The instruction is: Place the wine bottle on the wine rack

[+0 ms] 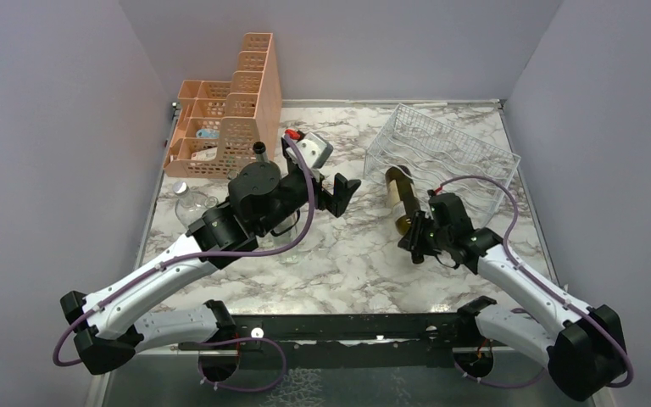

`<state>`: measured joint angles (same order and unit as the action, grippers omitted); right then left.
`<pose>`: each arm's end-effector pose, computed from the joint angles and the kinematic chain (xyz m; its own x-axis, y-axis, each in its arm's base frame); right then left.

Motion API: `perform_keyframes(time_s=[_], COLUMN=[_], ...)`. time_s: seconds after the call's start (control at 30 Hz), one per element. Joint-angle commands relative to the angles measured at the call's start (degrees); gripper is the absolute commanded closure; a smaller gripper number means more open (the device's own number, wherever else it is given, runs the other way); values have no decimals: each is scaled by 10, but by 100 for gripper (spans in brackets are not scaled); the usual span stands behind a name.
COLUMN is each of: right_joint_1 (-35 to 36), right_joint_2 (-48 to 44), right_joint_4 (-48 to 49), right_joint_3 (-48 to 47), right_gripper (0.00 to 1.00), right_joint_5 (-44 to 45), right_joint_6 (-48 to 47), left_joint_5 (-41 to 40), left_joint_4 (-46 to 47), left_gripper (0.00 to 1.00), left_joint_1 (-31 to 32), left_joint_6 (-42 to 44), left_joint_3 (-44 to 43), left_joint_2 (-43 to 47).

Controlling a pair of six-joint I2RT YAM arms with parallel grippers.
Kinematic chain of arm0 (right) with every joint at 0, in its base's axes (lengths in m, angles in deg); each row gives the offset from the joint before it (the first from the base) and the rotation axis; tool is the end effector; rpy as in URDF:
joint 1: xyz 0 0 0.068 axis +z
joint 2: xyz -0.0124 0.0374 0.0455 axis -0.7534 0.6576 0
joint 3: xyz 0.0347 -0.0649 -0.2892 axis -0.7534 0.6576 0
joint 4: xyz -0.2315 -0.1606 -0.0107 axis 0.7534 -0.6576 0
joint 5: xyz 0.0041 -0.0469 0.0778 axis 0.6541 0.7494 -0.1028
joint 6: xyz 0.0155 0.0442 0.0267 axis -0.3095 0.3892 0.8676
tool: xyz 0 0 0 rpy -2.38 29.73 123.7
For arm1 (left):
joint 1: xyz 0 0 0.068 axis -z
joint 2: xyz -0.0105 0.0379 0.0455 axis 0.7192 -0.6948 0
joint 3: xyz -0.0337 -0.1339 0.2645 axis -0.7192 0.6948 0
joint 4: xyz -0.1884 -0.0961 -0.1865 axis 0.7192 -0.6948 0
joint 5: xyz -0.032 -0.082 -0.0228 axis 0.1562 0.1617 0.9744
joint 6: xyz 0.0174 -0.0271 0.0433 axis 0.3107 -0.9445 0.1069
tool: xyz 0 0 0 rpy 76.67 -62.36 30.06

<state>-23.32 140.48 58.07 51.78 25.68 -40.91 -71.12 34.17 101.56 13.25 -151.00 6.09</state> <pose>0.1755 0.0864 0.2216 -0.8347 0.2032 -0.5119 -0.0149 0.9208 0.3898 0.1397 -0.1937 0.4544 -0.0457 -0.0027 -0.9990 0.7187 0.6944 -0.0347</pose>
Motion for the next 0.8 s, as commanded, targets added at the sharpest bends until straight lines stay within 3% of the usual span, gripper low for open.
perform_keyframes(time_s=[0.0, 0.13, 0.5, 0.77], right_joint_1=[0, -1, 1, 1], right_joint_2=[1, 23, 101, 148], right_joint_4=[204, 247, 447, 469], right_joint_3=[3, 15, 39, 26], right_gripper=[99, 99, 99, 99], right_joint_5=[64, 105, 59, 129], right_joint_6=[44, 84, 153, 183], left_joint_5=[-9, -9, -10, -9], left_joint_4=[8, 9, 10, 10], left_gripper=[1, 1, 1, 1], left_joint_1=[0, 0, 0, 0], left_joint_6=[8, 8, 13, 16], left_joint_3=[-19, -21, -20, -22], left_joint_2=[15, 16, 15, 12])
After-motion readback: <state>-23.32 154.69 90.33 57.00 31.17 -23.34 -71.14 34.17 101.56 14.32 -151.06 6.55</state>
